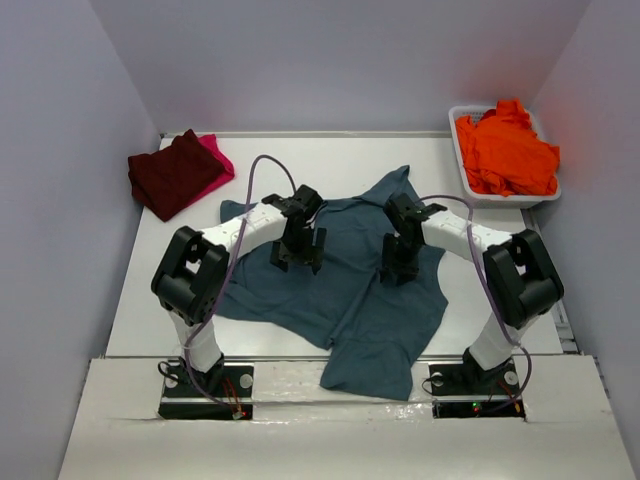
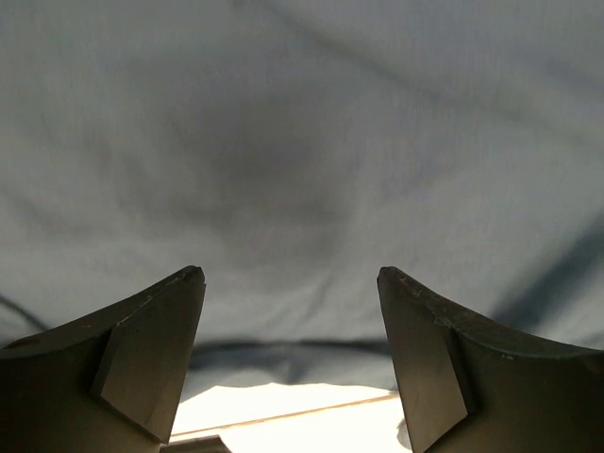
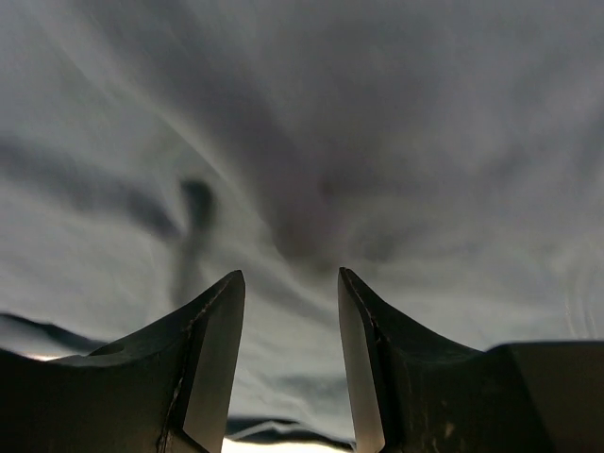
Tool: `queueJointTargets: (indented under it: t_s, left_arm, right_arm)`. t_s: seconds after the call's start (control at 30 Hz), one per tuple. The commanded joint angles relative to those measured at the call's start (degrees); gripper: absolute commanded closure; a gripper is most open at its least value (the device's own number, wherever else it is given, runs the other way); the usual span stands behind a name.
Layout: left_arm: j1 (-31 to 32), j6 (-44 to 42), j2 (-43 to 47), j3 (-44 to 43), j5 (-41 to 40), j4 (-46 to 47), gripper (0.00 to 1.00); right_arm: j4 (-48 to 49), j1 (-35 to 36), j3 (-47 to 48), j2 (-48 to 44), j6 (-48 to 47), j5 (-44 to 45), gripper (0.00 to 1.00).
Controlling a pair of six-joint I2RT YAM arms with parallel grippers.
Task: Fold and stack the t-shirts
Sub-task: Flatten the tshirt out
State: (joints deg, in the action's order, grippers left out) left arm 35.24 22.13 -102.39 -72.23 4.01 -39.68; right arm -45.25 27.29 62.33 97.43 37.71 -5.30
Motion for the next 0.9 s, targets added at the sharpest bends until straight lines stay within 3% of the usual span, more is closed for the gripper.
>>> queueJointTargets:
  t_s: [0.0,0.4,0.87]
  left_arm:
    - [-2.5,-0.1,-2.7,-3.3,0.3,1.9,0.14]
    - [-12.6,-0.2,-4.8,-2.3,8.6,5.2,0.14]
    - [-13.2,-0.9,-2.3,4.4,13.8,5.9,0.14]
  right_arm:
    - [5.4,0.0,5.7,1.7,-1.2,0.0,0.50]
    - [6.6,0.0,7.0,7.9,-0.9,-0.6,0.50]
    - [2.1,0.0,3.4,5.5,-1.2,2.5,0.49]
